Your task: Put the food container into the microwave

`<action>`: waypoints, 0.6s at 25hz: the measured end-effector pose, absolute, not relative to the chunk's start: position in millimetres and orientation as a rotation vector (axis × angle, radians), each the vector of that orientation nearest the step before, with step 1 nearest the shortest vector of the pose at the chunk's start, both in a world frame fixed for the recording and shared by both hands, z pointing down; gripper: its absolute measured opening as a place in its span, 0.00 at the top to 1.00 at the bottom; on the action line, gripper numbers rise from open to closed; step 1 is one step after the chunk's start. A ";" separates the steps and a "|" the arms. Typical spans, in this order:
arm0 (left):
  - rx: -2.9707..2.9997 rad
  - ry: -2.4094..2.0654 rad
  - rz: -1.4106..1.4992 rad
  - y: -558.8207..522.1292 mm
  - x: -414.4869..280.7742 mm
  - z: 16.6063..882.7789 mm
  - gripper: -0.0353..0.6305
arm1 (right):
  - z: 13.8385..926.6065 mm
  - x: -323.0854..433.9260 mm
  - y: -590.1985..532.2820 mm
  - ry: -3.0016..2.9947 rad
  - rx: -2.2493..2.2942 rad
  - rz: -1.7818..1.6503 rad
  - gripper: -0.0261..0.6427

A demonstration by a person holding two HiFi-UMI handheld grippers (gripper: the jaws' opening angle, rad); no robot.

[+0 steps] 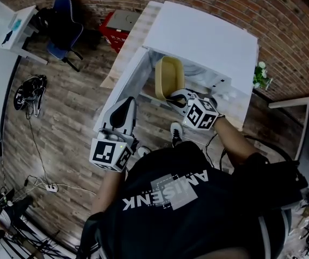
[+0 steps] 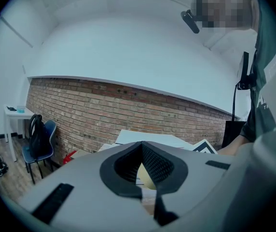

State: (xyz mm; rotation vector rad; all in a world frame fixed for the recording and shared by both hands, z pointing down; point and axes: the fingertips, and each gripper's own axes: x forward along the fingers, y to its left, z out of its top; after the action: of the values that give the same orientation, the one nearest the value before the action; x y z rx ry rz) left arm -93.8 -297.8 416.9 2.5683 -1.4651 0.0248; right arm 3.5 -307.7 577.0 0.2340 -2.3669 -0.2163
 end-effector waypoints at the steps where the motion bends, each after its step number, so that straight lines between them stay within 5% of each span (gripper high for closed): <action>1: 2.569 -1.466 0.023 -299.6 -92.8 416.7 0.93 | 581.7 5.3 -310.6 -2.362 0.235 -0.205 0.90; 15: 2.556 -1.480 0.018 -326.3 -76.5 421.7 0.93 | 625.8 28.8 -352.7 -2.260 0.291 -0.124 0.90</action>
State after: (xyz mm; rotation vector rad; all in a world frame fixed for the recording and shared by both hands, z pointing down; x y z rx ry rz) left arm -76.5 -326.3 421.7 2.5557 -1.4801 0.0181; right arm 28.8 -352.7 625.8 0.2910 -2.2597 -0.1241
